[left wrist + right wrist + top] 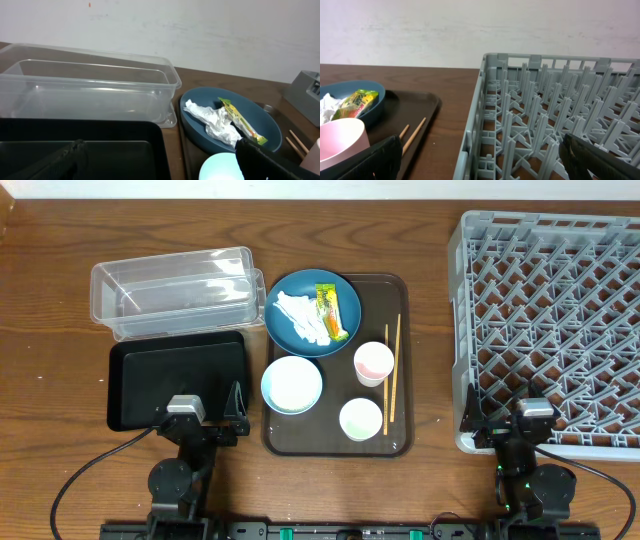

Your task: Sort waste into correct bins and load items into the dishwasher rack

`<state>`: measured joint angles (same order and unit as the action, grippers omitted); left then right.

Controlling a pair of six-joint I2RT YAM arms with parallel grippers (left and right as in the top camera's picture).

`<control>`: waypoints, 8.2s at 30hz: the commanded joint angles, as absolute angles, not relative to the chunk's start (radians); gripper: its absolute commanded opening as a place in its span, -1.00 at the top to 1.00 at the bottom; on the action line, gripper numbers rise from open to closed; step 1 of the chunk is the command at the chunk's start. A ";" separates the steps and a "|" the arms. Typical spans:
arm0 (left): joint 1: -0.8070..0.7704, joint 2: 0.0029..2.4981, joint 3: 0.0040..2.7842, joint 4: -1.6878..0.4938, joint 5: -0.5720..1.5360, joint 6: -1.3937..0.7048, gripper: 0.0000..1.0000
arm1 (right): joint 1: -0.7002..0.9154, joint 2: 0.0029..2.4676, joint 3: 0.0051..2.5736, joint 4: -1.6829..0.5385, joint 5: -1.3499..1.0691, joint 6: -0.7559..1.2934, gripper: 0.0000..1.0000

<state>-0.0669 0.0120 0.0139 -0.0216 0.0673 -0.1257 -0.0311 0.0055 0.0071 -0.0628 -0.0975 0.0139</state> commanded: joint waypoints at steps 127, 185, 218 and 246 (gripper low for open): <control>-0.352 1.933 1.300 -0.366 0.171 -0.204 -0.81 | -0.012 0.875 0.853 -0.772 -0.151 0.037 -0.99; 0.004 1.673 1.298 -0.366 0.115 -0.204 -0.17 | -0.012 0.875 0.853 -0.778 -0.162 0.036 -0.98; -0.561 1.627 1.278 -0.836 0.251 -0.205 -0.17 | -0.012 0.876 0.853 -0.782 -0.161 0.036 -0.99; -0.682 1.572 1.104 -0.757 0.406 -0.294 0.88 | -0.012 0.876 0.853 -0.804 -0.035 0.071 -0.99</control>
<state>-0.7193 1.6306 1.0870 -0.7544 0.2966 -0.2890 -0.0311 0.8814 0.8368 -0.7929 -0.1291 0.0433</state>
